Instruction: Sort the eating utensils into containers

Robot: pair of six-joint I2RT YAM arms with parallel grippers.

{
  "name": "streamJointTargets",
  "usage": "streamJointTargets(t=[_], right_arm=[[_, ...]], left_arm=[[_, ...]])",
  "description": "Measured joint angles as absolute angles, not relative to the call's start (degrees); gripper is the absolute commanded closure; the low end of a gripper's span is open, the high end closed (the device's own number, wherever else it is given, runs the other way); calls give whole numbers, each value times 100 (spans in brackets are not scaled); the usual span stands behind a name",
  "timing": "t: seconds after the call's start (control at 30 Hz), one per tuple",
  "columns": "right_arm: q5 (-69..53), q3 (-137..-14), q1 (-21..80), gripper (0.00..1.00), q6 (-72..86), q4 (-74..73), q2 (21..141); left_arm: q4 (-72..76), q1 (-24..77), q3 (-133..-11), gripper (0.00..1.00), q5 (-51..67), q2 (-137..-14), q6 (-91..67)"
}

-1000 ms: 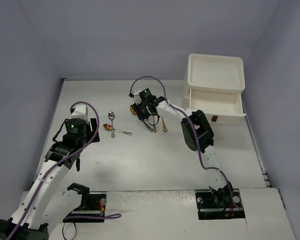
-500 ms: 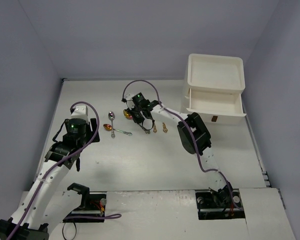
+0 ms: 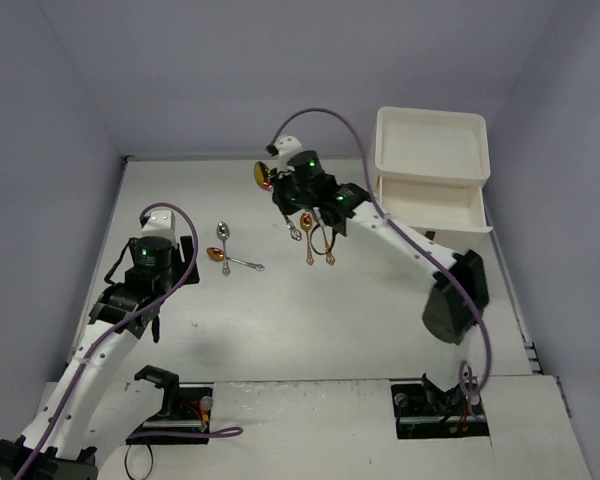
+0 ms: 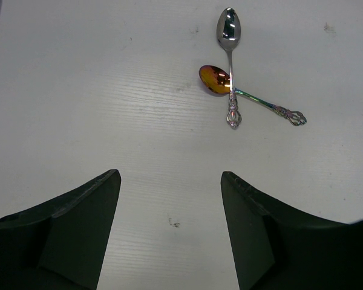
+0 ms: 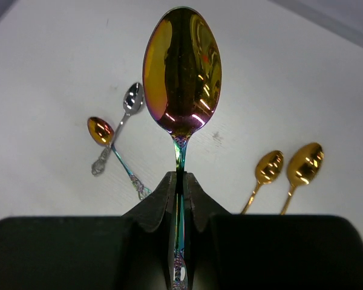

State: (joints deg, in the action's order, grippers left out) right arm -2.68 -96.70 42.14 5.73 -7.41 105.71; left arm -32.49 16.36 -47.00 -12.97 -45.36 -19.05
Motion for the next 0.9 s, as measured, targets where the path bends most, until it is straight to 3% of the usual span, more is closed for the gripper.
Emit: streamJointTargets(t=[0.2,0.37,0.67,0.9], right_arm=[[582,-7726,3544,100,1866,442,8223],[1868,-6450,3151,100,2963,849,7047],[3716,-5673,2667,100,4522,922,6172],[3811,-5666,1667,100,5541,921,6217]], left_arm=[[-3251,1636,-4700,36,-1295,-4540,-1907],[-3249,1636,-4700,36,-1293,-4585,-1909],[-3249,1636,-4700,36,-1249,-4679,-1909],[-3249,1636,-4700,36,-1229,-4683,-1909]])
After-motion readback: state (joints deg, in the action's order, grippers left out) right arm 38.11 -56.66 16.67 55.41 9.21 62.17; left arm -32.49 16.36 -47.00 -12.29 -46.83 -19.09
